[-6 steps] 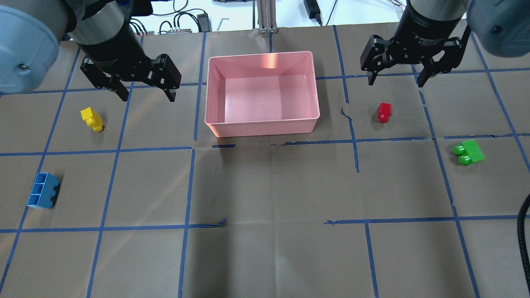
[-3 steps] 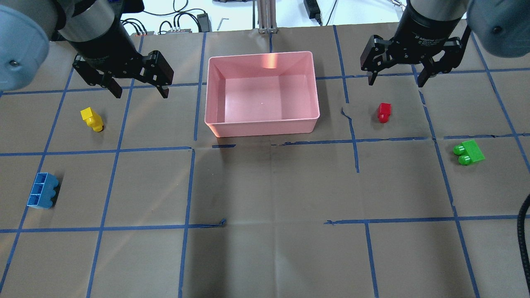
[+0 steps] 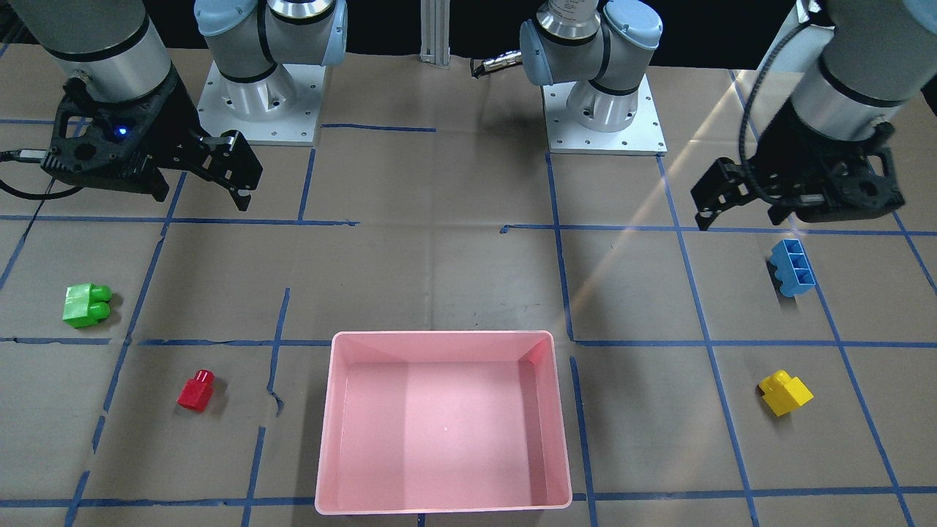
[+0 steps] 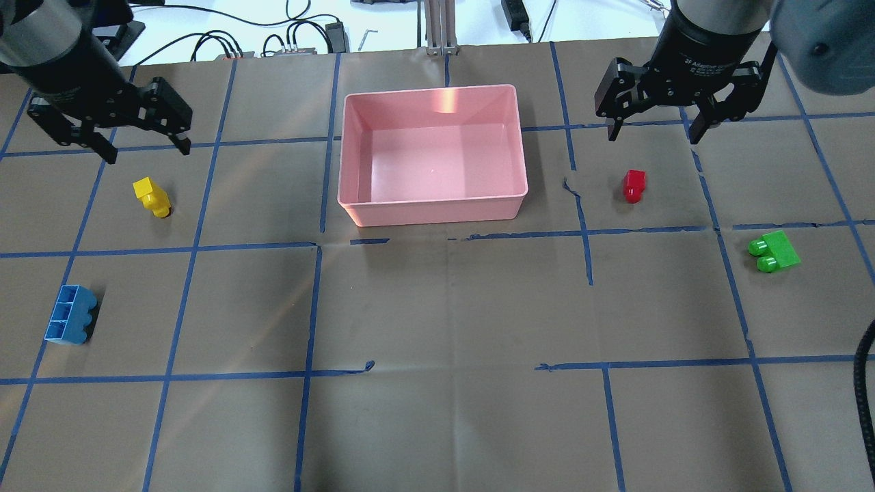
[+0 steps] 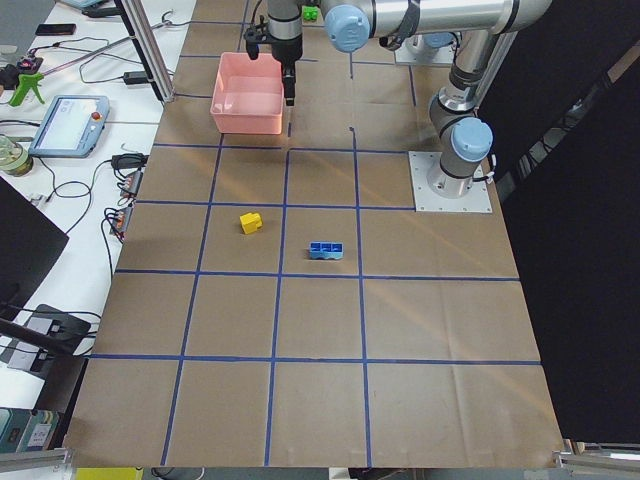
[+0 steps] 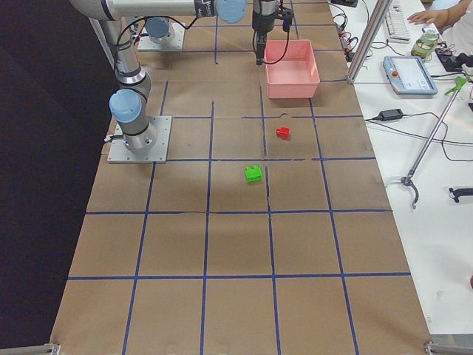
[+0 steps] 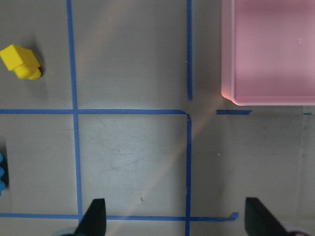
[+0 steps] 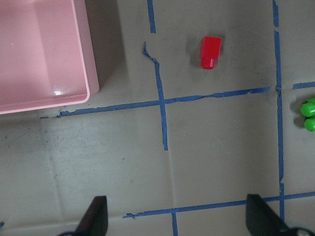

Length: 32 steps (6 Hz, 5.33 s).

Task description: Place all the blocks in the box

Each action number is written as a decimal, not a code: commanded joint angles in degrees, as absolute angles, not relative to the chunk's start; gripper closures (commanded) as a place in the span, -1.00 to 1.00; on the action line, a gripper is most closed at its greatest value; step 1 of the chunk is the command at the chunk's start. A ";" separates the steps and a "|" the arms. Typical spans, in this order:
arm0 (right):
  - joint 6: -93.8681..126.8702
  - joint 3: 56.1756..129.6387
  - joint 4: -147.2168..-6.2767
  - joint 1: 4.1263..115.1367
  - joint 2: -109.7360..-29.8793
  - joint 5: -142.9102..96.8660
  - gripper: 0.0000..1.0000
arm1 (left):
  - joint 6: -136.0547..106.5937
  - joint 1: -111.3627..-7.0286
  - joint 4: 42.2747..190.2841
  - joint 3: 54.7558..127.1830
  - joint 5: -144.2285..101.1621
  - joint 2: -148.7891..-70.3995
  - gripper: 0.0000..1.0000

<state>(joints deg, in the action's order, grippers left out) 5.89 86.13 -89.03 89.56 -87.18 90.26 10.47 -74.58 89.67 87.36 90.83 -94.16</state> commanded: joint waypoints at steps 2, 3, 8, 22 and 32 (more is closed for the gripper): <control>5.45 86.22 -89.03 89.04 -86.93 90.35 -0.99 | 34.09 -60.25 77.83 91.30 90.36 -101.14 -0.98; -1.77 86.22 -89.47 88.42 -86.75 90.96 -0.99 | 37.93 -58.03 71.61 93.32 90.26 -103.16 -0.98; -32.57 92.17 -94.18 64.82 -86.31 90.70 -0.99 | 50.34 -44.92 57.58 113.00 91.14 -106.00 -0.97; -45.09 113.55 -128.83 54.32 -69.17 90.36 -0.99 | 19.79 -93.91 70.14 75.90 89.48 -119.75 1.00; -43.60 103.22 -120.11 56.85 -76.87 90.26 0.18 | 14.07 -64.57 61.45 90.79 90.71 -114.95 -1.00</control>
